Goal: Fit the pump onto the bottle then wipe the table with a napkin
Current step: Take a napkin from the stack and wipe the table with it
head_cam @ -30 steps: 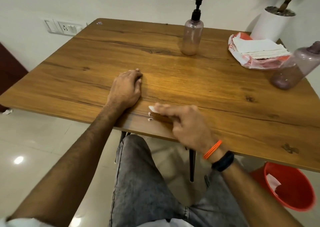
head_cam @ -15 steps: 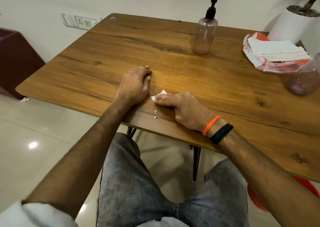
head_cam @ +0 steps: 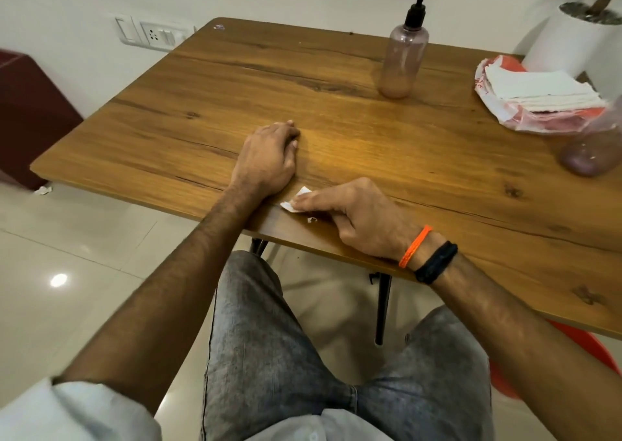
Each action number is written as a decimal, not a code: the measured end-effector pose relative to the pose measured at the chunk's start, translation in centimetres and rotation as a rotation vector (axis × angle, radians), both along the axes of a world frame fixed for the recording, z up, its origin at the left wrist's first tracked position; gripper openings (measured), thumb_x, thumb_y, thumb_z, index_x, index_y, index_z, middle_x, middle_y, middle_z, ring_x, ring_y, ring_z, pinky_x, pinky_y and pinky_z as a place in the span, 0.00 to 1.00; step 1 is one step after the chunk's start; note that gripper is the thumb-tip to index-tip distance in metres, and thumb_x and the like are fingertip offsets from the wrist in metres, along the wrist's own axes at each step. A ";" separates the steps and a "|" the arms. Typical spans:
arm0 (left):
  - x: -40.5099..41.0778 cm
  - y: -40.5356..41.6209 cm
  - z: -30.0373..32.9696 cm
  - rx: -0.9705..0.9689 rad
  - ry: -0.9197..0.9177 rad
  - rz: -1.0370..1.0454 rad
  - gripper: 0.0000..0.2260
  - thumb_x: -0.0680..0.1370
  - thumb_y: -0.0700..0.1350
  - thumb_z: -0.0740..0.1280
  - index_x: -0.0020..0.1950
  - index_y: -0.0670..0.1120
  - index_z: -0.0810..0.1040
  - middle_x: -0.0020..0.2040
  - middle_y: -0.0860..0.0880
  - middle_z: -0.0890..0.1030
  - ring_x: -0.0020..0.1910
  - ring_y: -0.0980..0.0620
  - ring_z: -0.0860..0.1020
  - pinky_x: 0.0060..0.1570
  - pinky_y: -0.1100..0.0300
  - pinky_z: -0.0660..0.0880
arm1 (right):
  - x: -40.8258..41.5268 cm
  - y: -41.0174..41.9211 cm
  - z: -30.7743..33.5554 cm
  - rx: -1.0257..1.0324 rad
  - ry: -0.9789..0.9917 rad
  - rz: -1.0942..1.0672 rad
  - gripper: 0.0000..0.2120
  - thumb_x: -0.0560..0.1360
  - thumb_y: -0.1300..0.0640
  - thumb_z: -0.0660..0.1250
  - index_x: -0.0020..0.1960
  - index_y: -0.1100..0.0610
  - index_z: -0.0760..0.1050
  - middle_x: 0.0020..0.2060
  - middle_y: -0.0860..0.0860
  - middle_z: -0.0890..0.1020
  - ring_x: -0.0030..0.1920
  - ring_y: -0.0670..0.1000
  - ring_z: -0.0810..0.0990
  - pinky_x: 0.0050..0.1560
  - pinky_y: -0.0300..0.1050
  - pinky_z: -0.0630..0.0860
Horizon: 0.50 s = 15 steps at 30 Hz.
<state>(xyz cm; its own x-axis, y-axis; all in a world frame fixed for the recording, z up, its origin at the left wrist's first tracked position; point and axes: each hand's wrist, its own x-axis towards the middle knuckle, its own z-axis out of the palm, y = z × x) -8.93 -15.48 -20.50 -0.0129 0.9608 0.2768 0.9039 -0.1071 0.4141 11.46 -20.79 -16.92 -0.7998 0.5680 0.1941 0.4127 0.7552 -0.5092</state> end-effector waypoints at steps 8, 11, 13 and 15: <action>0.0 -0.1 0.2 -0.009 0.015 0.004 0.17 0.80 0.46 0.58 0.68 0.44 0.73 0.71 0.46 0.73 0.70 0.47 0.69 0.71 0.48 0.63 | 0.7 2.2 3.0 -0.222 -0.285 0.143 0.37 0.64 0.73 0.59 0.70 0.50 0.72 0.66 0.44 0.77 0.66 0.35 0.72 0.65 0.29 0.68; 0.0 -0.1 0.2 -0.010 0.017 0.009 0.17 0.80 0.46 0.58 0.69 0.45 0.73 0.71 0.47 0.73 0.70 0.48 0.69 0.72 0.48 0.63 | 0.3 3.0 3.7 -0.169 -0.313 0.168 0.31 0.67 0.68 0.61 0.67 0.47 0.75 0.62 0.43 0.80 0.62 0.38 0.76 0.61 0.29 0.72; 0.1 -0.1 0.2 -0.012 0.014 0.013 0.17 0.80 0.46 0.58 0.69 0.45 0.73 0.71 0.47 0.73 0.70 0.48 0.69 0.72 0.48 0.63 | 0.1 3.5 3.8 -0.143 -0.357 0.164 0.31 0.70 0.70 0.62 0.66 0.43 0.75 0.61 0.42 0.81 0.61 0.44 0.79 0.61 0.39 0.77; 0.1 -0.1 0.3 -0.011 0.017 0.012 0.17 0.80 0.46 0.58 0.69 0.44 0.73 0.71 0.47 0.73 0.70 0.47 0.69 0.72 0.49 0.63 | 0.0 3.7 3.7 -0.145 -0.370 0.160 0.29 0.72 0.68 0.67 0.65 0.42 0.76 0.60 0.43 0.81 0.61 0.45 0.79 0.61 0.46 0.77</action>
